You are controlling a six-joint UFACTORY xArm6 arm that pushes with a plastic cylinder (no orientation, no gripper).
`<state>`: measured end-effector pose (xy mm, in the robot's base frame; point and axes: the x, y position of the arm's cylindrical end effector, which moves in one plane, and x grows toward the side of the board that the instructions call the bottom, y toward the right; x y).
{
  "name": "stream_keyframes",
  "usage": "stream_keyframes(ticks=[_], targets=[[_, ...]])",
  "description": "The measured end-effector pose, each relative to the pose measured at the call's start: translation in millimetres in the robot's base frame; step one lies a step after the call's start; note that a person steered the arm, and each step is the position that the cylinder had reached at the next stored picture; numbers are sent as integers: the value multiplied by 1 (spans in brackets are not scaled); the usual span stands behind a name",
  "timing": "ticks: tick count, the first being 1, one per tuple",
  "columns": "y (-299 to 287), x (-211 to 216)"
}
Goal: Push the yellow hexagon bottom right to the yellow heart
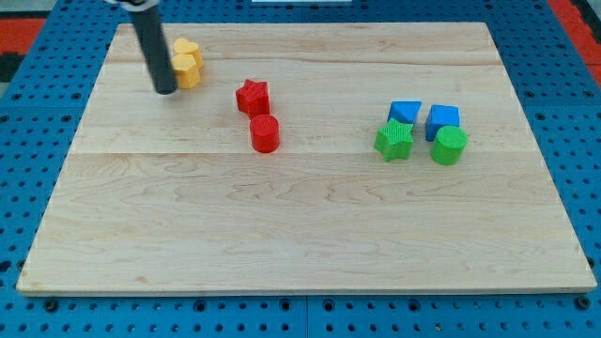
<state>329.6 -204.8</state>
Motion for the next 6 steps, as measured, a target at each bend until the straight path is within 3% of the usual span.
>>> stream_keyframes(ticks=[1,2,3,5,6], targets=[[20,-16],[118,-24],[150,-53],[134,-20],[81,-12]])
